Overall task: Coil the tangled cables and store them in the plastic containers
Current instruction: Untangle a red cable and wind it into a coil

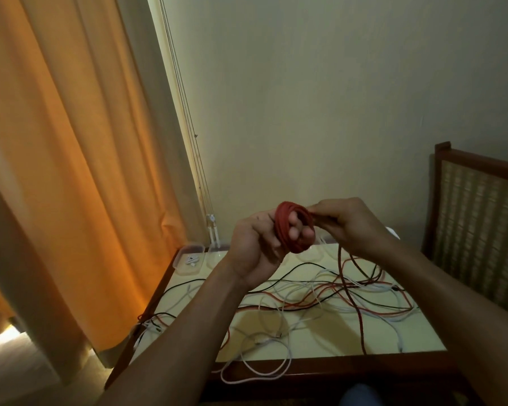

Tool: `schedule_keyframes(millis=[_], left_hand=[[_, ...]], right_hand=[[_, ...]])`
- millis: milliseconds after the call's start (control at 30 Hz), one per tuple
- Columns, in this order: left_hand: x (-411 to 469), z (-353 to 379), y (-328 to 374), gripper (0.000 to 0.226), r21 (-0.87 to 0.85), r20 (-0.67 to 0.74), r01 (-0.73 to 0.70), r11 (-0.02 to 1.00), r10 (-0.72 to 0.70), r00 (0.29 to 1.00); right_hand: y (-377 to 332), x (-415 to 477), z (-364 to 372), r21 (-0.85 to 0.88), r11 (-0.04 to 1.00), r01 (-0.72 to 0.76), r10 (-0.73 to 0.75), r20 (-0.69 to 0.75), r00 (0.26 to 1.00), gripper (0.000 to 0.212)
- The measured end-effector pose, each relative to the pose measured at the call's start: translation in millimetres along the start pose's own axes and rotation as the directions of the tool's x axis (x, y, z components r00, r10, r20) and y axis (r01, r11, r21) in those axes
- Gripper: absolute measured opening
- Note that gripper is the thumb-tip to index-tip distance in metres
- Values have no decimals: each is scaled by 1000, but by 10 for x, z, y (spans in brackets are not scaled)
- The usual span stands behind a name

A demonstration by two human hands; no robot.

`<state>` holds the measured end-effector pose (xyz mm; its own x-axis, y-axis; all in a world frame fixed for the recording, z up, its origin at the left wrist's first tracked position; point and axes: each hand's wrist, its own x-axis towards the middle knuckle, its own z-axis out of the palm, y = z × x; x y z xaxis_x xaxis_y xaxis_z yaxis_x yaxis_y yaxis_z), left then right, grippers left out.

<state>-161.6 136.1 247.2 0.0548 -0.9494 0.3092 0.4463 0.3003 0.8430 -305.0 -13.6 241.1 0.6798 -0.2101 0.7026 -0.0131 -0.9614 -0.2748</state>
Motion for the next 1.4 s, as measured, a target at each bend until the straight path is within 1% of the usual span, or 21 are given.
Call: schedule_keyframes(millis=[133,200,233,267,300,333,367,400,433,467,500,567,633,700,733,833,1000,1067,1200,1300,1400], left_hand=[[21,-39,22,50,-287,-94,-117,951,93,991],[74,-116,70,58,-327,-133,-205,922,170,976],[106,-162,87,62,-262,-145,-242,934,209,967],[123,-204,91,66,-114,-168,-270,956,249,954],[130,-242,81,68,112,-197,-275,955,293,936],[125,-268,75,66,389,-220,-244,889,346,912],[116,-281,73,63,644,-203,-193,740,408,890],[104,-298,71,62,820,-144,-143,554,441,886],[107,-339,68,63,920,-74,-105,378,431,900],[109,-376,75,63,968,-26,-74,240,388,921],[116,-439,87,62,989,-15,-34,146,327,945],[115,-545,103,54,997,-66,56,56,201,977],[93,-643,91,40,989,-138,130,76,112,984],[49,-657,65,30,974,-159,151,168,40,986],[26,-625,44,32,959,-158,153,238,2,987],[-52,-429,-43,35,896,-114,144,420,-94,989],[-183,-166,-229,44,837,28,83,541,-194,981],[-210,-111,-222,50,792,67,60,608,-184,981],[-215,-126,-95,63,606,100,-26,795,-43,994],[-227,-118,-18,64,427,140,-87,900,29,990],[-220,-80,-3,67,214,90,-122,969,105,990]], right_hand=[[32,-195,182,-26,998,-59,61,61,996,8],[19,-300,258,-40,997,-67,71,114,991,5],[1,-344,281,-40,997,-68,73,132,989,5],[-23,-380,295,-43,997,-69,74,146,987,4],[-56,-400,293,-56,996,-68,76,160,984,6],[-93,-412,284,-76,995,-63,75,175,982,7],[-121,-416,269,-98,994,-56,73,182,981,8],[-145,-414,242,-114,992,-48,68,175,982,9],[-168,-408,197,-129,991,-37,57,151,987,13],[-180,-402,137,-151,988,-15,33,118,992,16],[-186,-389,66,-184,983,15,1,86,996,18],[-173,-354,-97,-237,969,64,-58,33,998,17],[-151,-295,-255,-233,969,82,-79,23,997,23],[-146,-229,-348,-225,968,106,-102,32,994,31],[-148,-196,-369,-226,967,116,-113,28,993,30],[-169,-85,-407,-224,969,107,-118,-36,992,24],[-174,77,-373,-239,969,67,-93,-99,991,26],[-117,97,-341,-228,973,35,-63,-118,991,22],[48,43,-287,-168,984,-66,49,-106,993,14],[103,-45,-171,-147,986,-79,77,-18,997,19],[106,-126,-22,-183,981,-61,73,60,995,33]])
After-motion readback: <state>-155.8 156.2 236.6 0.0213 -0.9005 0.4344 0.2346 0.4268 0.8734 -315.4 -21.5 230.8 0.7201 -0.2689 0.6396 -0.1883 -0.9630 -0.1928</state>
